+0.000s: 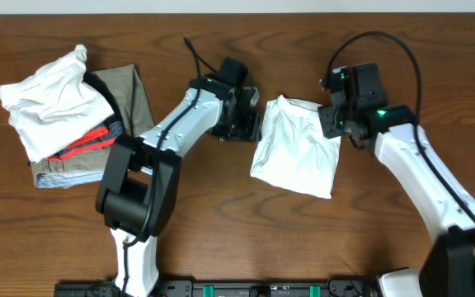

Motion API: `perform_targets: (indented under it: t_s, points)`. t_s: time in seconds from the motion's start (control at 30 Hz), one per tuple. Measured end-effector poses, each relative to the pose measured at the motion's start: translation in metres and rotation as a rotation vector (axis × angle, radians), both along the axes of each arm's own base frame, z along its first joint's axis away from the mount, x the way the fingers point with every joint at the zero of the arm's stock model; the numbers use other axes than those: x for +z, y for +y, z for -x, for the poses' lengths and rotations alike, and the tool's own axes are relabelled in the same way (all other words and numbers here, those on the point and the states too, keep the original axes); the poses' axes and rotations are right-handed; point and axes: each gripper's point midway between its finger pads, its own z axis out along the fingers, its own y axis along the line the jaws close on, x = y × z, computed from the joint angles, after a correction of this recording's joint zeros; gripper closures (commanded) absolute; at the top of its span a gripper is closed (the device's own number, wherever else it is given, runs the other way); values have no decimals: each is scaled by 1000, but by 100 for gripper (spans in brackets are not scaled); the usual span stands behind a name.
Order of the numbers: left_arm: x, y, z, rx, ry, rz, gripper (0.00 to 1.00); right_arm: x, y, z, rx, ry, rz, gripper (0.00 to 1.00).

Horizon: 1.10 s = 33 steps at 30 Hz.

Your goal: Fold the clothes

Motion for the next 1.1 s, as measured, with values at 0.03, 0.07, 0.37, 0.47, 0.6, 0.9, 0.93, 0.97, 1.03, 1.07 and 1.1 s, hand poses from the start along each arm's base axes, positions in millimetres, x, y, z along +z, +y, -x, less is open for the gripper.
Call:
perform_targets:
  t_s: [0.03,0.07,0.37,0.47,0.6,0.9,0.93,0.97,1.03,1.07,1.1]
  points:
    - [4,-4,-2,-5,-10,26,41,3,0,2,2,2,-2,50]
    - [6,-8,-3,-15,-14,52,40,2,0,4,2,12,-2,51]
    - [25,-38,8,-134,-11,241,30,-43,0,16,-4,168,12,52]
    - [24,-38,8,-140,-10,244,29,-50,2,17,-2,190,7,51]
    - [13,-36,8,-146,-3,224,25,-51,3,18,2,194,-2,52]
    - [-19,-39,4,-149,21,209,14,-52,9,21,10,210,-34,53]
    - [-19,-40,3,-151,13,207,14,-52,9,22,9,211,-37,53]
    - [-19,-41,3,-153,10,206,14,-52,9,22,9,212,-39,53]
    - [-20,-42,4,-158,6,204,14,-52,10,22,9,212,-42,53]
    - [-20,-44,4,-162,7,204,15,-52,10,22,10,213,-43,53]
    - [-20,-45,5,-165,7,205,15,-52,10,22,10,213,-44,54]
